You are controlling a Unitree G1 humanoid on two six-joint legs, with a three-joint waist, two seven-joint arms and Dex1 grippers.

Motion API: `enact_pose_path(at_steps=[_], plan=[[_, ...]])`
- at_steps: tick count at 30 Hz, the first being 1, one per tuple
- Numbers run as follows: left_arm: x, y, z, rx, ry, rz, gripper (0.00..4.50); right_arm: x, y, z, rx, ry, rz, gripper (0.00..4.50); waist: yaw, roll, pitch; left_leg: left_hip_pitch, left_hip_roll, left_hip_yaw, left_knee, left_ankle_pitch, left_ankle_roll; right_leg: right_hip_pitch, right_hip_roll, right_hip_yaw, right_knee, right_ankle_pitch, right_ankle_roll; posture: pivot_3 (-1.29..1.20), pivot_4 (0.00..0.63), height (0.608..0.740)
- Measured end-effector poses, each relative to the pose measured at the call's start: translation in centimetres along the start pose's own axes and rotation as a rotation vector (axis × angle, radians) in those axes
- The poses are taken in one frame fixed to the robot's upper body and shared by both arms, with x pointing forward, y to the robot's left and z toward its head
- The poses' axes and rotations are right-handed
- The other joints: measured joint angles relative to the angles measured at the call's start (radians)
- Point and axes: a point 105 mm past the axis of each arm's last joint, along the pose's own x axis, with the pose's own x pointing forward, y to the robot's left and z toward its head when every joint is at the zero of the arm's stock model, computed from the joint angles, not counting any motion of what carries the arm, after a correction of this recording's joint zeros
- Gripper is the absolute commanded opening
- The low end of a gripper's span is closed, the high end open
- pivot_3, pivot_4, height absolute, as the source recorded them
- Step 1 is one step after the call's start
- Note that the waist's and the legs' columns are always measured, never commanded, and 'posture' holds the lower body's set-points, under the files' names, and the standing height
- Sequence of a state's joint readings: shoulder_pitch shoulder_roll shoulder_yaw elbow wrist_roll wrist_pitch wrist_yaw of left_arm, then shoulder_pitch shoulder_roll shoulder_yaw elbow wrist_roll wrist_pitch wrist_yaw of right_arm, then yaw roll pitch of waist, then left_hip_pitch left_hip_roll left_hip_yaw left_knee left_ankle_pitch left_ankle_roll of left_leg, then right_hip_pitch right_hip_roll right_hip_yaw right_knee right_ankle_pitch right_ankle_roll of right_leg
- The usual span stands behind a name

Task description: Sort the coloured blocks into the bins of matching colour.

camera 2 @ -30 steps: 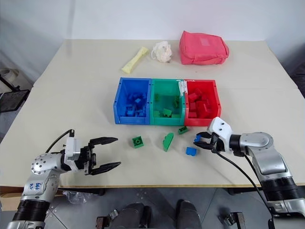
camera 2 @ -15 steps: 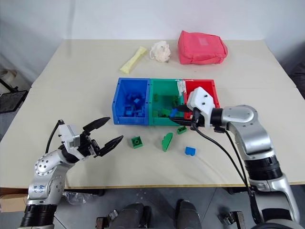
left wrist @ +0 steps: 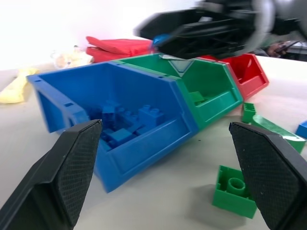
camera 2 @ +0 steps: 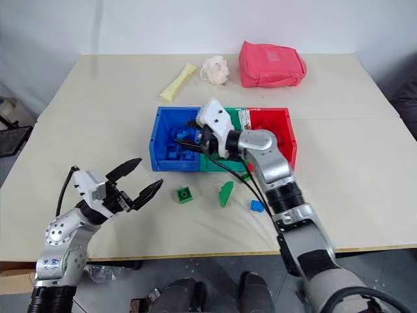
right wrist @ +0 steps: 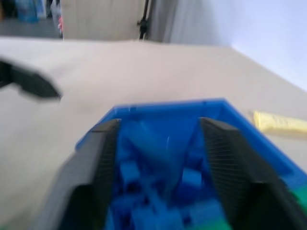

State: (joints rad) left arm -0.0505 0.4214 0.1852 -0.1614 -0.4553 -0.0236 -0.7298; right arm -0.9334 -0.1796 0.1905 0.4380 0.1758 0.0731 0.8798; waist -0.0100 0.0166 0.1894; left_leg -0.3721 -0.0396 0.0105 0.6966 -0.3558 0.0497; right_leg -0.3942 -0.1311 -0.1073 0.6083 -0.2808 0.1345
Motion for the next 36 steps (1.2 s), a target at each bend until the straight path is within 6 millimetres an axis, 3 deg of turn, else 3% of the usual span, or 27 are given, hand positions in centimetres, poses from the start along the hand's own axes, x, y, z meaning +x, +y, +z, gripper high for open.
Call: enact_pose_path(at_steps=[2, 7, 16, 19, 26, 30, 33, 36], plan=[[0.0, -0.2, 0.0, 0.006, 0.007, -0.026, 4.5, -0.2, 0.0, 0.1, -0.016, -0.013, -0.002, 4.48, 0.0, 0.0, 0.0, 0.0, -0.001, 0.0, 0.0, 0.0, 0.0, 0.0, 0.0, 0.0, 0.0, 0.0, 0.0, 0.0, 0.15, 0.74], [0.0, -0.7, 0.0, 0.021, 0.023, -0.103, 4.5, -3.2, 0.7, -1.0, -0.024, 0.023, 0.046, 4.48, 0.003, 0.0, 0.0, 0.0, -0.001, 0.0, 0.0, 0.0, 0.0, 0.001, 0.0, 0.0, -0.001, 0.0, 0.0, 0.0, 0.15, 0.74], [-0.5, -2.9, -1.1, 0.01, 0.112, -0.397, 4.5, -11.3, 1.8, -2.0, -0.01, 0.176, 0.135, 4.48, 0.006, 0.0, 0.0, 0.0, 0.001, 0.002, 0.0, 0.0, 0.0, 0.001, -0.001, 0.001, -0.004, 0.0, 0.0, 0.0, 0.15, 0.74], [-0.4, -2.8, -1.5, 0.012, 0.121, -0.456, 4.5, -14.0, 2.6, -2.9, 0.015, 0.254, 0.15, 4.48, 0.01, 0.0, 0.0, 0.0, 0.001, 0.002, 0.0, 0.0, 0.0, 0.002, -0.001, 0.001, -0.006, 0.0, 0.0, 0.0, 0.15, 0.74], [-0.7, -2.2, -2.6, 0.015, 0.163, -0.541, 4.5, -22.9, 3.5, -4.9, 0.134, 0.515, 0.036, 4.48, 0.032, 0.0, 0.0, -0.001, 0.001, 0.002, 0.0, 0.0, 0.0, 0.003, -0.003, 0.001, -0.009, 0.0, 0.0, 0.0, 0.15, 0.74], [-0.9, -2.0, -2.8, 0.013, 0.176, -0.565, 4.5, -26.1, 4.5, -5.9, 0.19, 0.618, -0.006, 4.48, 0.033, 0.0, 0.0, -0.001, 0.003, 0.004, 0.0, 0.0, 0.0, 0.003, -0.003, 0.001, -0.009, 0.0, 0.0, 0.0, 0.15, 0.74], [-0.9, -2.1, -2.8, 0.014, 0.174, -0.579, 4.5, -27.0, 4.8, -6.2, 0.201, 0.645, -0.026, 4.48, 0.031, 0.0, 0.0, 0.0, 0.003, 0.005, 0.0, 0.0, 0.0, 0.003, -0.003, 0.001, -0.009, 0.0, 0.0, 0.0, 0.15, 0.74], [-0.8, -1.9, -2.7, 0.014, 0.173, -0.583, 4.5, -26.0, 5.2, -6.0, 0.175, 0.643, -0.01, 4.48, 0.032, 0.0, 0.0, 0.0, 0.004, 0.005, 0.0, 0.0, 0.0, 0.003, -0.003, 0.001, -0.009, 0.0, 0.0, 0.0, 0.15, 0.74]])
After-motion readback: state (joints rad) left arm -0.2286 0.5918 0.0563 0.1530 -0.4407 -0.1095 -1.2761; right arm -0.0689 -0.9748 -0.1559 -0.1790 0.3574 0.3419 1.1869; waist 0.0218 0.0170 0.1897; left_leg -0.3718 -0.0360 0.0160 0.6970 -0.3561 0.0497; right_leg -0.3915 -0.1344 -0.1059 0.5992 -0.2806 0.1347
